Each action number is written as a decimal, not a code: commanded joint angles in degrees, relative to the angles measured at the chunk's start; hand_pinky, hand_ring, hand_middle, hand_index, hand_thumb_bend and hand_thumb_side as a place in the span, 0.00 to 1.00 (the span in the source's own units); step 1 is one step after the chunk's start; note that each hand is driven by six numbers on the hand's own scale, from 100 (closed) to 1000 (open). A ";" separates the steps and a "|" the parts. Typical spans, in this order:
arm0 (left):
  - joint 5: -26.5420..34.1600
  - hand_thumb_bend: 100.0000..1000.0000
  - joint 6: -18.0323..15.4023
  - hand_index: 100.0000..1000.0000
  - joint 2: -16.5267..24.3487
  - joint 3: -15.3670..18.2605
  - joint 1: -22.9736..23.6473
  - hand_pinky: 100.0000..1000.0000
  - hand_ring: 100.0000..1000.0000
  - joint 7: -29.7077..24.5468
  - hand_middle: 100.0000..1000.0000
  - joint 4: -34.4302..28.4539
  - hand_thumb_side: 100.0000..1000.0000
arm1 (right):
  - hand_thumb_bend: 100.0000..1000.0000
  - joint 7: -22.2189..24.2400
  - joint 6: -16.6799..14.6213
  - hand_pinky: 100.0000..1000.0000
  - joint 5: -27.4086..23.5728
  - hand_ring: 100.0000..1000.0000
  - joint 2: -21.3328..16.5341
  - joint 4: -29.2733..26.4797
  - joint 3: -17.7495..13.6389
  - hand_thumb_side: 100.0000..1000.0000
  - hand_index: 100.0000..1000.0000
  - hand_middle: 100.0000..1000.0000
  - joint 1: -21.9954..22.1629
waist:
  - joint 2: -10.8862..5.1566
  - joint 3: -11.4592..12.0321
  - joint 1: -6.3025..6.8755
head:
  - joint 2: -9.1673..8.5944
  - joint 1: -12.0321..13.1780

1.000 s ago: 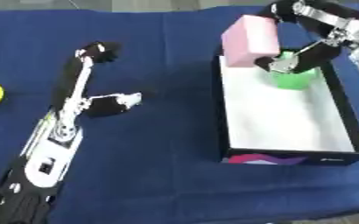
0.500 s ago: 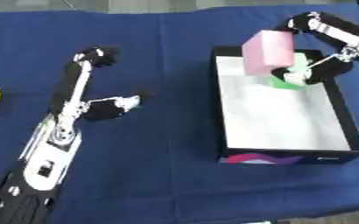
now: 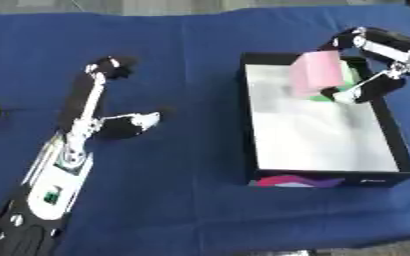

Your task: Pick up the objects with one hand, pass them to the other hand, and then place them into the box on the other side of the table.

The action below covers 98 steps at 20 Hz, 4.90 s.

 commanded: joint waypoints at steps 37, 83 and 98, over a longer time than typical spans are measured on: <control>1.74 0.70 5.28 0.78 4.66 2.53 -2.75 0.70 0.64 -1.22 0.59 -4.76 0.41 | 0.00 -10.64 10.53 0.90 -37.66 0.99 -2.36 -14.65 -7.37 0.28 0.85 0.78 -1.65 | -2.95 1.26 0.85 | -1.12 2.37; -16.43 0.96 11.26 0.77 33.02 9.27 -16.63 0.74 0.78 -51.10 0.69 16.73 0.21 | 0.00 -14.84 11.86 0.90 -44.74 0.97 -4.70 -11.32 -13.31 0.26 0.82 0.74 2.67 | -2.54 2.27 2.20 | -1.33 6.31; -22.76 0.82 14.51 0.72 27.22 10.78 -17.66 0.70 0.74 -41.01 0.65 27.79 0.11 | 0.00 -14.09 11.99 0.90 -42.99 0.97 -3.38 -11.13 -12.96 0.27 0.82 0.74 2.37 | -1.70 1.62 1.83 | -1.97 8.03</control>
